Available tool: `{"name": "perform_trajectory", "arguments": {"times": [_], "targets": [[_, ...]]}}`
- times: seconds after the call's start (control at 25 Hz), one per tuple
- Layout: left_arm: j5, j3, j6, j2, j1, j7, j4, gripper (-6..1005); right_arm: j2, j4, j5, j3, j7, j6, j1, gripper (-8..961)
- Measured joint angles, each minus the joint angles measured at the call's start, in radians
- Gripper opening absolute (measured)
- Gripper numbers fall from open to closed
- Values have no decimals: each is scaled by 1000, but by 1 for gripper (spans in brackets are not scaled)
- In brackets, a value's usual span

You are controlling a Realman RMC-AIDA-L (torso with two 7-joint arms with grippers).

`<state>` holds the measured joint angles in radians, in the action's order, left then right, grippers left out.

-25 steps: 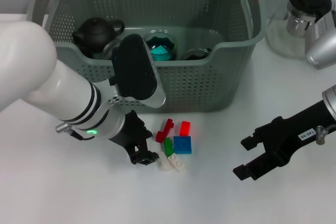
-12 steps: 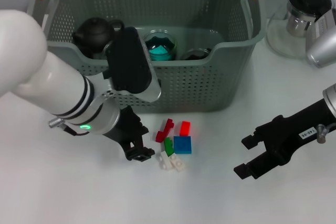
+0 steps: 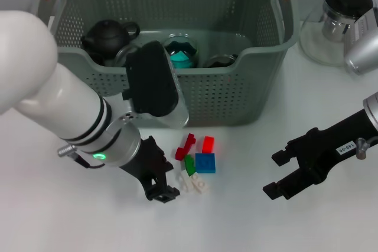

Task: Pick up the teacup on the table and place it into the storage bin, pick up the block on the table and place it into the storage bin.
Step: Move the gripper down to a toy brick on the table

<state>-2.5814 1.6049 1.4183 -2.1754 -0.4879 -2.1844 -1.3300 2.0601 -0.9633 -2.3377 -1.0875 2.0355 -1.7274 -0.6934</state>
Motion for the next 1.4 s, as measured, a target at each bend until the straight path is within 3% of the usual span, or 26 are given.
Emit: {"name": "perform_trajectory", "arguments": {"times": [0.68,0.76,1.0,1.4], "targets": [[0,48,-18,0,-25,-107,5,515,3,0,0,-1,0,0,0,944],[-4,64,-25,0,-29,-114,6,583,3,0,0,-1,0,0,0,944],[-9,86,-41,0,-39,-126,25,652,3,0,0,-3,0,0,0,944],[-11,105,-68,2,-57,-161,44,652,2,0,0,-5,0,0,2,945]]}}
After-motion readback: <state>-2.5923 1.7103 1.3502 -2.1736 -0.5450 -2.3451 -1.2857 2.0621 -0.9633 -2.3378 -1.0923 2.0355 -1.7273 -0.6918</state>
